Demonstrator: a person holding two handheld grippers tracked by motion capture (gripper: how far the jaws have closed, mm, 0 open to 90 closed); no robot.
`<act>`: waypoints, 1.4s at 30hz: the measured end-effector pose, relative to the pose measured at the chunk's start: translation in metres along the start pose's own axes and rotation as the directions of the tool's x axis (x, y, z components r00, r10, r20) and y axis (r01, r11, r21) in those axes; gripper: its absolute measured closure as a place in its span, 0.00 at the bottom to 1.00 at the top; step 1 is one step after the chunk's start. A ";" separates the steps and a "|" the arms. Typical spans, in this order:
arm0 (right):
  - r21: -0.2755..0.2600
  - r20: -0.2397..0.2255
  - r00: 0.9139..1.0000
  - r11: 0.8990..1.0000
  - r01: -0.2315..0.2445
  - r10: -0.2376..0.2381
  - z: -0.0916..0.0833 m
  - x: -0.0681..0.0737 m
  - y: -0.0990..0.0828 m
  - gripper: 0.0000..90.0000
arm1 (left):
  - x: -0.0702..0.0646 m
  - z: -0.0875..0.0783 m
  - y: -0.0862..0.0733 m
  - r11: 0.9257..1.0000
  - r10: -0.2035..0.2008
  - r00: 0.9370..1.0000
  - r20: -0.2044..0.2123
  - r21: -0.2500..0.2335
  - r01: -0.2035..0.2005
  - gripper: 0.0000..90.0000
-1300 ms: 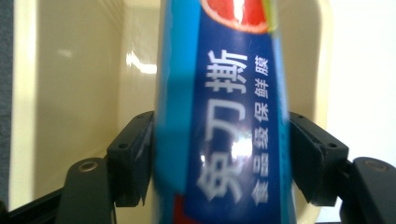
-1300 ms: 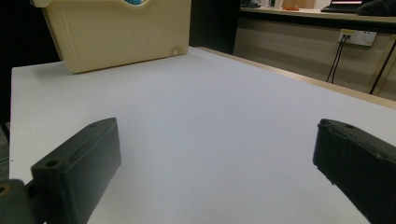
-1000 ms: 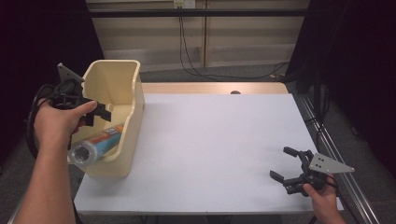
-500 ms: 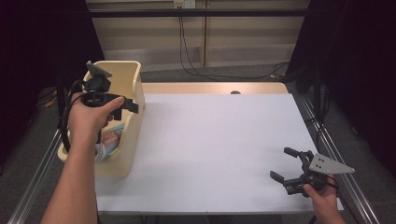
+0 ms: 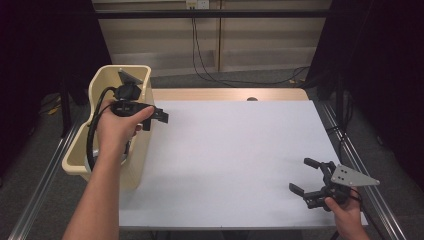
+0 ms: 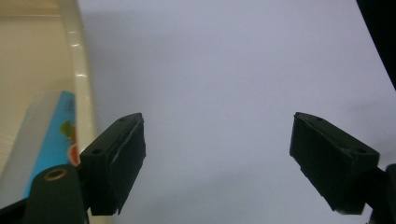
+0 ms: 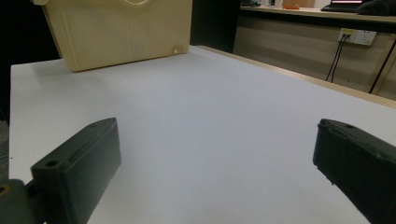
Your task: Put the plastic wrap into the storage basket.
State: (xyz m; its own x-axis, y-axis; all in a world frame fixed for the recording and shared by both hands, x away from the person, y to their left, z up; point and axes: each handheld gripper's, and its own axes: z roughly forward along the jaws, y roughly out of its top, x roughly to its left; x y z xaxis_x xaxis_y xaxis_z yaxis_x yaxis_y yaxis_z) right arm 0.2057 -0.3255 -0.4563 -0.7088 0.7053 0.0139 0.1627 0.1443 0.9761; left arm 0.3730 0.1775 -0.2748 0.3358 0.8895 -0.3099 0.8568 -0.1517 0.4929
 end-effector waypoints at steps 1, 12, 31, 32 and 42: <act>0.002 -0.002 1.000 1.000 0.000 0.000 0.000 0.000 0.000 0.01 | -0.005 0.005 -0.001 1.000 0.005 1.000 0.013 -0.003 -0.005 0.20; -0.001 -0.002 1.000 1.000 0.001 -0.001 0.000 0.000 0.000 0.01 | -0.030 0.028 -0.005 0.997 0.074 0.997 0.028 -0.029 -0.074 0.17; 0.004 0.001 1.000 1.000 0.003 -0.003 0.000 0.000 0.000 0.01 | -0.031 0.067 -0.042 0.965 0.138 0.986 0.097 -0.235 -0.113 0.14; 0.004 0.001 1.000 1.000 0.003 -0.003 0.000 0.000 0.000 0.01 | -0.030 0.068 -0.044 0.962 0.148 0.984 0.099 -0.244 -0.120 0.14; 0.008 0.002 1.000 1.000 0.008 -0.008 0.001 0.000 0.000 0.01 | -0.026 0.077 -0.065 0.919 0.218 0.971 0.100 -0.357 -0.170 0.12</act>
State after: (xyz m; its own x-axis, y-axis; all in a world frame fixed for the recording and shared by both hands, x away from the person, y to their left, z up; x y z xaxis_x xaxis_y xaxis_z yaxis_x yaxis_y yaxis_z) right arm 0.2063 -0.3245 -0.4570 -0.7089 0.7053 0.0056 0.1625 0.1556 0.9744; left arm 0.3387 0.1311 -0.3617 0.5521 0.7873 -0.2745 0.5905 -0.1368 0.7954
